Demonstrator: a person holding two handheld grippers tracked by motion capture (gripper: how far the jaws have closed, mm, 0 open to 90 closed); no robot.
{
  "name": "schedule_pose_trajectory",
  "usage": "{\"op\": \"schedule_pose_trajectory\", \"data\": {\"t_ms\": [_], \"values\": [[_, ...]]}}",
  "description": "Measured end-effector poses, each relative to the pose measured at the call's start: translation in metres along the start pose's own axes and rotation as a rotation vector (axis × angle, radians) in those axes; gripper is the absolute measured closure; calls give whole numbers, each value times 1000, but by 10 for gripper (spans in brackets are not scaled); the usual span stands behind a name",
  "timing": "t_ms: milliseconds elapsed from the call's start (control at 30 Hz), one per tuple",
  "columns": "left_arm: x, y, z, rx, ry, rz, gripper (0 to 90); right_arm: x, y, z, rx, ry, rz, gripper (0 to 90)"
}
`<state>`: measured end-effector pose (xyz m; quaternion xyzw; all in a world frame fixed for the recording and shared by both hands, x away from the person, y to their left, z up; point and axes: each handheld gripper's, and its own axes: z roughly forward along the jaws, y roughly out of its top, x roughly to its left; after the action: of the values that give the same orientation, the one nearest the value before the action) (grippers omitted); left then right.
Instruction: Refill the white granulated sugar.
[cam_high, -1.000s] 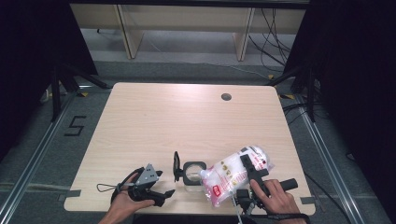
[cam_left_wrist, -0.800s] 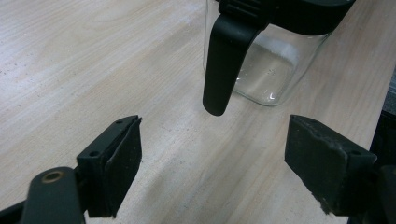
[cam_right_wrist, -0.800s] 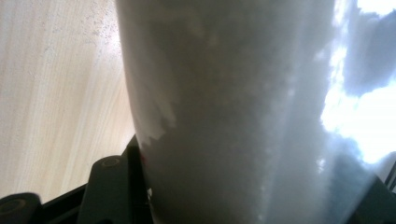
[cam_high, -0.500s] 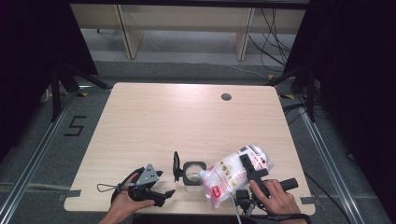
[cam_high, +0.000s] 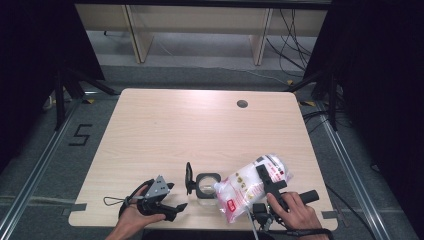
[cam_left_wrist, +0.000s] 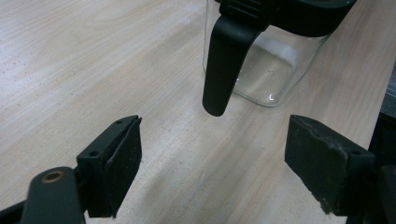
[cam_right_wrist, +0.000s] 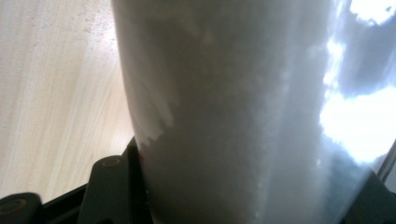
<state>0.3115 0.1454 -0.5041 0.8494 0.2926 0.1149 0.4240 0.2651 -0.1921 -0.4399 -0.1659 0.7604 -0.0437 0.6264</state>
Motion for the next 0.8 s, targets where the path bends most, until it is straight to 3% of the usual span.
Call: {"op": "schedule_pose_trajectory", "data": {"t_ms": [33, 67, 100, 133, 200, 267, 333, 367, 467, 567, 600, 633, 667, 700, 733, 767, 800], "values": [[0, 0, 0, 0, 1, -4, 185, 0, 0, 0, 2, 2, 3, 427], [-1, 0, 0, -4, -5, -5, 185, -5, 1, 1, -12, -8, -60, 427], [-1, 0, 0, -4, -5, -5, 185, -5, 1, 1, -12, -8, -60, 427], [0, 1, 0, -5, -3, 24, 185, -4, 1, 0, -3, -5, -59, 427], [0, 1, 0, -5, -2, 22, 185, 0, 1, 2, -8, -18, -43, 428], [0, 0, 0, -4, -1, 18, 185, -2, 2, 1, -1, 3, -56, 428], [0, 0, 0, -4, -2, 18, 185, -4, 3, 0, -7, -14, -63, 428], [1, 1, -1, 0, -8, 15, 185, -3, 2, -1, 3, -11, -32, 428], [0, 0, 0, -1, 2, 3, 185, -6, 3, 0, -23, -39, -66, 428], [0, 0, 0, 1, 2, -4, 185, -5, 3, 0, -20, -33, -79, 428], [-1, 0, 1, -4, -3, -10, 185, 0, 2, -2, 11, -14, -9, 428], [0, 0, 1, -4, -4, 1, 185, -3, 3, -2, 3, -20, -48, 429], [1, 1, 0, 0, -5, 21, 185, -3, 2, -1, 1, -20, -42, 429], [1, 1, 0, -1, -5, 16, 184, -5, 3, 0, 3, -20, -73, 429], [1, 1, 0, -1, -5, 17, 185, -4, 3, 1, -2, -21, -81, 429], [1, 1, 0, -1, -6, 18, 185, -1, 2, 1, 3, -13, -44, 429], [1, 1, 0, -1, -6, 17, 185, -4, 2, 2, -4, -16, -78, 430]]}}
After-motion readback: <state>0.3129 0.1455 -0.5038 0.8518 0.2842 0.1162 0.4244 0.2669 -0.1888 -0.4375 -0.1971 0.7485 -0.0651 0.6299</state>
